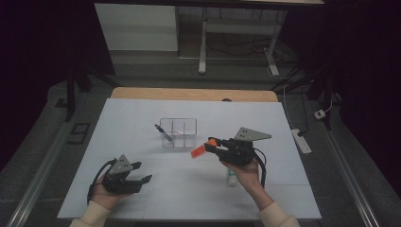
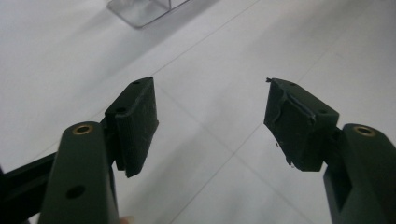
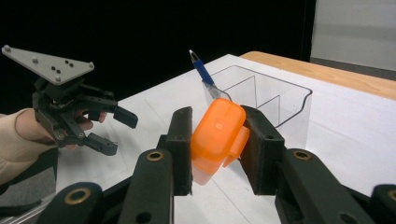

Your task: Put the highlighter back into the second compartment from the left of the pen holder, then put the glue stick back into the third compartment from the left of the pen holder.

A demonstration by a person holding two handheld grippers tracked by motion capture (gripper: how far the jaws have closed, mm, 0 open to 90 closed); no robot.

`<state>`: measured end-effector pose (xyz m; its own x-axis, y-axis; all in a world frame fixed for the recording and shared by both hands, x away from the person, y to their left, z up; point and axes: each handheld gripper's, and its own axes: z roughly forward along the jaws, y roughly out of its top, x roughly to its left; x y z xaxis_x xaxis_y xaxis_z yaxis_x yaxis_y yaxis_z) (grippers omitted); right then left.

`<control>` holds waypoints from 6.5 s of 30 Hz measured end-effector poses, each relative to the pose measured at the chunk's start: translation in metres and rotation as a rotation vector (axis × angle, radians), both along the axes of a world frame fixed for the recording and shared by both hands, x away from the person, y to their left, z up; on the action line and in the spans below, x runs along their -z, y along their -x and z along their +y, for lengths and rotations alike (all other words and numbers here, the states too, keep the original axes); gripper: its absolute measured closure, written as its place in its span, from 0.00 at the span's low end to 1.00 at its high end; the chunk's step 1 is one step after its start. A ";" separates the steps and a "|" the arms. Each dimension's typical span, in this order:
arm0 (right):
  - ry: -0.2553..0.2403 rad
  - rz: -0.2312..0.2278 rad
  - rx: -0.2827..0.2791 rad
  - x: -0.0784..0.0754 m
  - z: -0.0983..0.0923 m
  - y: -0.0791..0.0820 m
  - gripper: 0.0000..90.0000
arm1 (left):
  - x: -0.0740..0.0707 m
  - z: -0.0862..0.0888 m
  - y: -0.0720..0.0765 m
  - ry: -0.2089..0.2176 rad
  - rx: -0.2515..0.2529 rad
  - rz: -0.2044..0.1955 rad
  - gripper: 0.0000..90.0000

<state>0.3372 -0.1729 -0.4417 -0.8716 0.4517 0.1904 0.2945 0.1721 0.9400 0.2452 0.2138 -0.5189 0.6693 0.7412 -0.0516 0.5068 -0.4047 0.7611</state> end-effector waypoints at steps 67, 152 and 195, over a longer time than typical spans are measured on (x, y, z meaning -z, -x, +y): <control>0.151 -0.022 0.096 -0.020 0.092 -0.087 0.73 | 0.003 -0.006 -0.004 -0.016 0.039 0.028 0.34; 0.444 -0.018 0.015 0.018 -0.067 0.013 0.47 | 0.001 -0.010 -0.004 -0.037 0.060 0.028 0.33; 0.645 -0.007 -0.072 0.021 -0.069 0.027 0.45 | 0.001 -0.007 -0.003 -0.031 0.056 0.024 0.33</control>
<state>0.3105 -0.2424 -0.4624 -0.9040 0.4142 -0.1058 0.2556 0.7220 0.6429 0.2487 0.2070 -0.5196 0.7088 0.7040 -0.0452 0.5003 -0.4564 0.7358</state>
